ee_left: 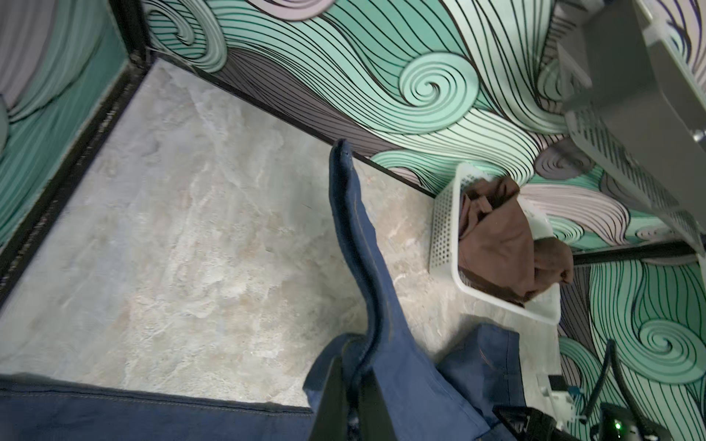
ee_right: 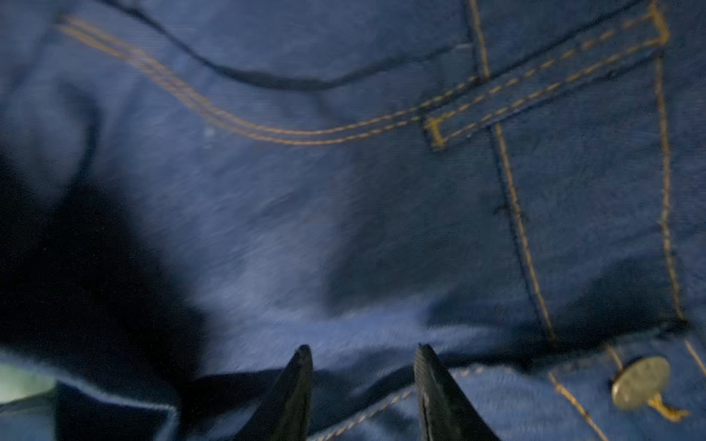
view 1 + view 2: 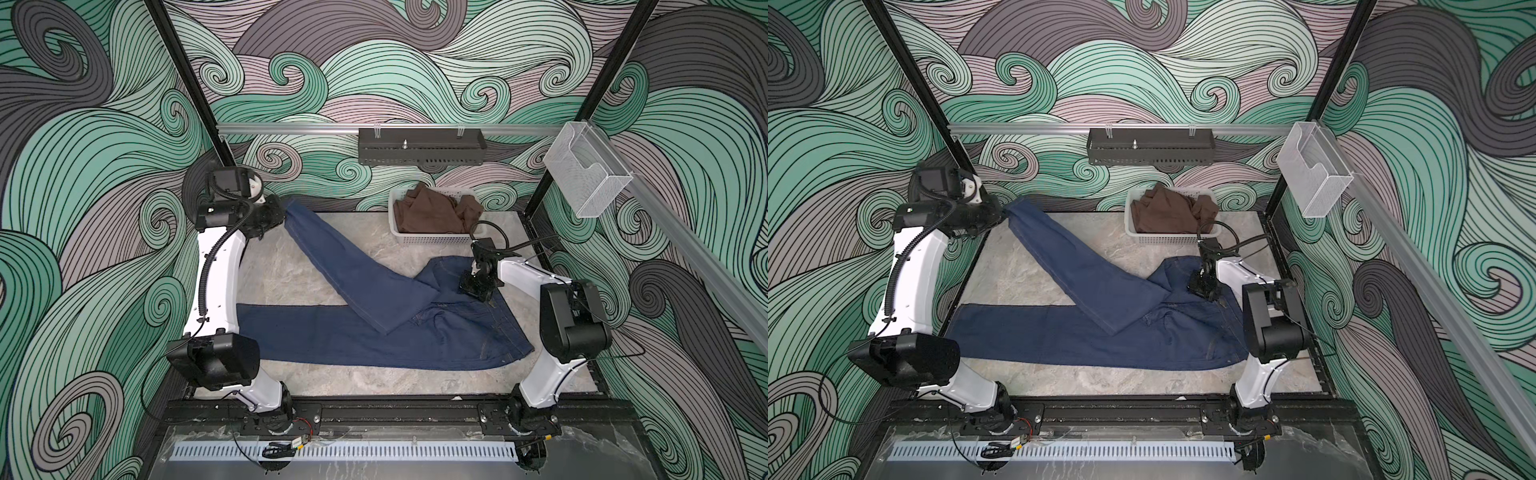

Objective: Fold and stack the trousers
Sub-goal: Flatten out the trousers at the center of the table.

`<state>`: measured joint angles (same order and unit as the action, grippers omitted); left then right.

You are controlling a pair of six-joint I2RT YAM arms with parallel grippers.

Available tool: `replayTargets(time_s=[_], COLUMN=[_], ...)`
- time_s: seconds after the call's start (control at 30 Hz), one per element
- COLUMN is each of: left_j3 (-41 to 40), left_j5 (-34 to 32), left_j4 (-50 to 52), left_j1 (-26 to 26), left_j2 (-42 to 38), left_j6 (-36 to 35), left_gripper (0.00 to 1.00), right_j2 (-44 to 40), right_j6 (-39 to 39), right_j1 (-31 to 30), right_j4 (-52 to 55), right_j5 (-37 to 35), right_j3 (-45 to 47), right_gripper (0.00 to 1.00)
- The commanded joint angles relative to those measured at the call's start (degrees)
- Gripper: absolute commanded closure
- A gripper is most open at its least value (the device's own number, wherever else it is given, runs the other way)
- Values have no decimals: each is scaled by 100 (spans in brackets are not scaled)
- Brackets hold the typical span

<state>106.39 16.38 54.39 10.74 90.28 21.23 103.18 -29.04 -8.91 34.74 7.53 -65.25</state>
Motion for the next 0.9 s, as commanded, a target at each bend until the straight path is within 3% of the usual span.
replayTargets(time_s=[0.0,0.2,0.33,0.63,0.87], left_j3=[218,-129,-206,-192,-193], left_j5=[5,-441,-439,543,802], left_j4=[-79,-357,-584,-1135,-1053], left_j1=[507,1461,1775,1783,1607], left_j2=[-124,-10,307,1285,1945], left_j6=[50,117,221,540,381], left_gripper=[100,100,100,100,100], right_j2=[189,486,544,306,233], right_j6=[-172,-284,-405,-346,-401], right_j1=[123,348,580,906,1223], right_j4=[208,518,676,692,685], right_j5=[-302,-863,-1078,-1186,-1259], right_j3=[-227,-341,-281,-66,-49], right_gripper=[54,53,52,50,50])
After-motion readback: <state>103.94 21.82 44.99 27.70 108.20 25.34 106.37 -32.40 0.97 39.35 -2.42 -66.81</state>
